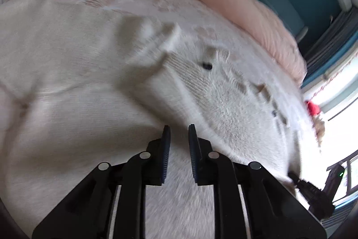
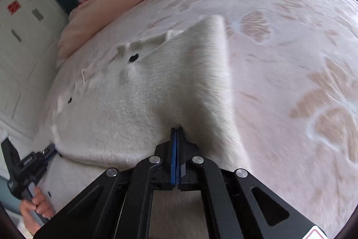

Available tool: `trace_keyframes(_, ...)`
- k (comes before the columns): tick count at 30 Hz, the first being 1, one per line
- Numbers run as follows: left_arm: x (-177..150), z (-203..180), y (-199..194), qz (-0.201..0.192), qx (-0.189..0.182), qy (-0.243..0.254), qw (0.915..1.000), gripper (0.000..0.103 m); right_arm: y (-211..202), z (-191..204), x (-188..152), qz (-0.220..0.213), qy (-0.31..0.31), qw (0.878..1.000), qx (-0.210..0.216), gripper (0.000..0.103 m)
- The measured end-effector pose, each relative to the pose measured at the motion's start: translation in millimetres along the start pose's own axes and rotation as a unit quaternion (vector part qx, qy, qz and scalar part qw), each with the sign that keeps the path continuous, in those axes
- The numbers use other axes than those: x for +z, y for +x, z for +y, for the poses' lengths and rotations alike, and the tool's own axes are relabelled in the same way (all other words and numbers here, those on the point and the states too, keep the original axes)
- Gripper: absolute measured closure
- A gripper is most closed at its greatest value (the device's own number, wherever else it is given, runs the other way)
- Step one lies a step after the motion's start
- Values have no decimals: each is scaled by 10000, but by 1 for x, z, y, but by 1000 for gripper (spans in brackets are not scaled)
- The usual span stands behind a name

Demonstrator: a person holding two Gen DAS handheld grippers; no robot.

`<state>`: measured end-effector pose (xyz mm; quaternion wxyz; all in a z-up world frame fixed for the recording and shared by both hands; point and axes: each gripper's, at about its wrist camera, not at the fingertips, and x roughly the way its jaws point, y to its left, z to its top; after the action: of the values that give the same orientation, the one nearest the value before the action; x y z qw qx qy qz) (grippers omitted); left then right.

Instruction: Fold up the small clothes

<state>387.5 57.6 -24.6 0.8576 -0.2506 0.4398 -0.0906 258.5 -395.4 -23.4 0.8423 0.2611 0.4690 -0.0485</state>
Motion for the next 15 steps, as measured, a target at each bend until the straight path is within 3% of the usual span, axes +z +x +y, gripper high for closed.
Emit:
trace_keyframes(1, 3, 13, -17, -123, -119, -90, 9998, 79, -13, 4, -6, -64, -154, 9998, -56, 91)
trace_keyframes(3, 10, 42, -46, -373, 14, -298, 9989, 54, -33, 15, -23, -80, -531, 9985, -94, 90)
trace_keyframes(6, 33, 110, -94, -883, 550, -861, 9908, 45, -61, 20, -68, 58, -899, 9959, -79, 87)
trace_keyframes(9, 60, 189, -132, -1243, 1154, -1611, 9722, 45, -69, 30, -114, 179, -1078, 9940, -33, 83)
trace_keyframes(11, 78, 235, -149, -1397, 1453, -1988, 9591, 45, -68, 36, -136, 209, -1207, 9924, -97, 70)
trace_keyframes(12, 89, 261, -156, -1444, 1729, -2233, 9484, 45, -68, 42, -147, 163, -1270, 9916, -154, 66)
trace_keyframes(15, 104, 315, -167, -1568, 1951, -2891, 9240, 45, -63, 54, -169, 8, -1573, 9864, -469, 55)
